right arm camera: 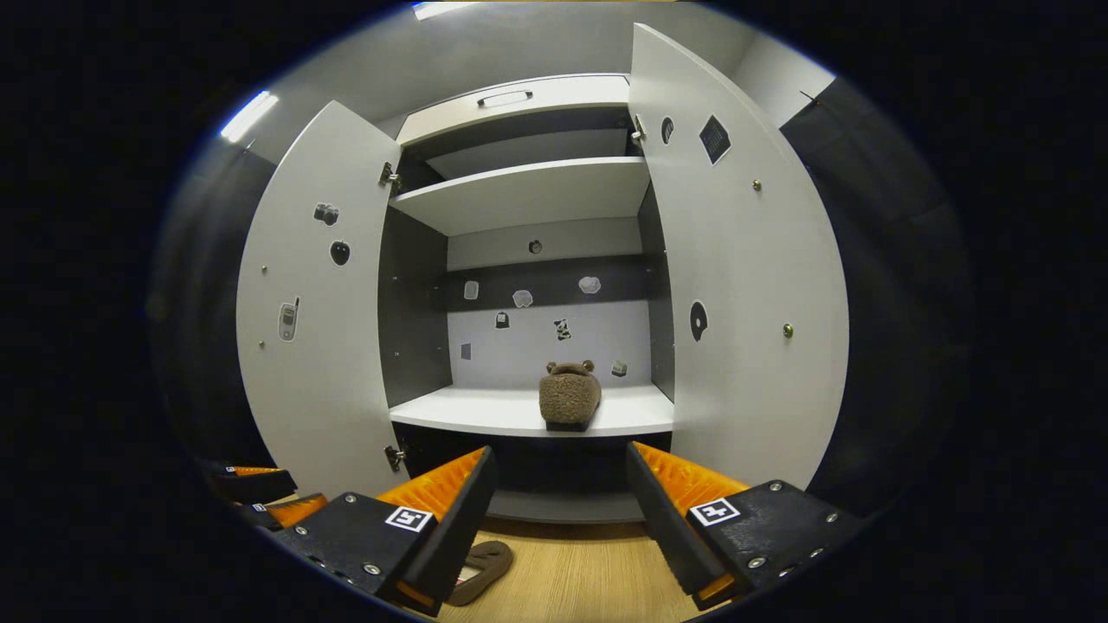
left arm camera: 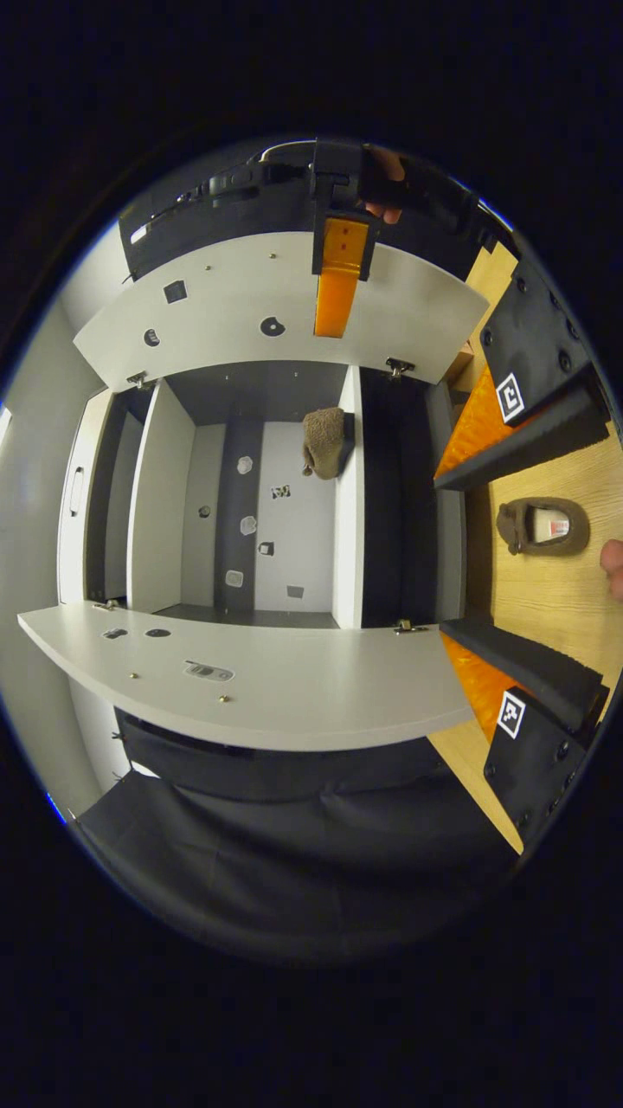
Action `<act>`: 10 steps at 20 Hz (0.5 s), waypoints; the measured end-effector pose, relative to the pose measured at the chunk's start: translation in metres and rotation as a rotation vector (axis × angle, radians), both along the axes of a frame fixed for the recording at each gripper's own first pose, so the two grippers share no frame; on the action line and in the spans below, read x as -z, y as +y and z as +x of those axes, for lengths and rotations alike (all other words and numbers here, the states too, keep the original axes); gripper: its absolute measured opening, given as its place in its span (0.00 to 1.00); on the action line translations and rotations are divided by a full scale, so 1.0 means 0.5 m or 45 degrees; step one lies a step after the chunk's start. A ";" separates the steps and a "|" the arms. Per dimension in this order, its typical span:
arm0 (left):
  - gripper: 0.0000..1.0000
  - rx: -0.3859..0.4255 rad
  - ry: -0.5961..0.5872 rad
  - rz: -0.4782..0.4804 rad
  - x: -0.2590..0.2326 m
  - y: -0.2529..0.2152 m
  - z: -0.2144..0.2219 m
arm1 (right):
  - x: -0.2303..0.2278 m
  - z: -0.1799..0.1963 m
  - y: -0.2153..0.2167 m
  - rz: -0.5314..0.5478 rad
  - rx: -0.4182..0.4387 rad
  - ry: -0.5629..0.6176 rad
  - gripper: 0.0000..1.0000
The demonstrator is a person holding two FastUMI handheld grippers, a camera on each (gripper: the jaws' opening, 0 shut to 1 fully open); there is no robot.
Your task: Grab one shoe with the right hand and put it into the shoe cabinet, grab the other shoe with the left hand and put it into the shoe cabinet; then close the right door with the right hand and the left door with the left hand.
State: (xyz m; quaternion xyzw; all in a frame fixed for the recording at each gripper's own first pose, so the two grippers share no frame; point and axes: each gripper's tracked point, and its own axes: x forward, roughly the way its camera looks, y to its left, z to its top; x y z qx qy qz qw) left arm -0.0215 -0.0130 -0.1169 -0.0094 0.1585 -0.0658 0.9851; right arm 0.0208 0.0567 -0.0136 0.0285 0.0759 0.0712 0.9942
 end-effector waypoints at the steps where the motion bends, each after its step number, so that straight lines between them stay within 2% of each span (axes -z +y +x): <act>1: 0.99 0.013 0.032 -0.011 0.024 -0.001 0.012 | 0.002 0.000 -0.005 -0.010 0.010 -0.005 0.92; 2: 0.96 0.037 0.081 -0.019 0.060 -0.003 0.024 | 0.004 -0.004 -0.010 -0.006 0.014 -0.005 0.92; 4: 0.97 0.073 0.203 -0.015 0.149 -0.003 0.034 | 0.004 -0.008 -0.007 0.018 0.011 -0.003 0.92; 10: 0.96 0.090 0.601 0.030 0.443 0.022 0.028 | 0.002 -0.023 -0.005 -0.010 -0.007 -0.039 0.92</act>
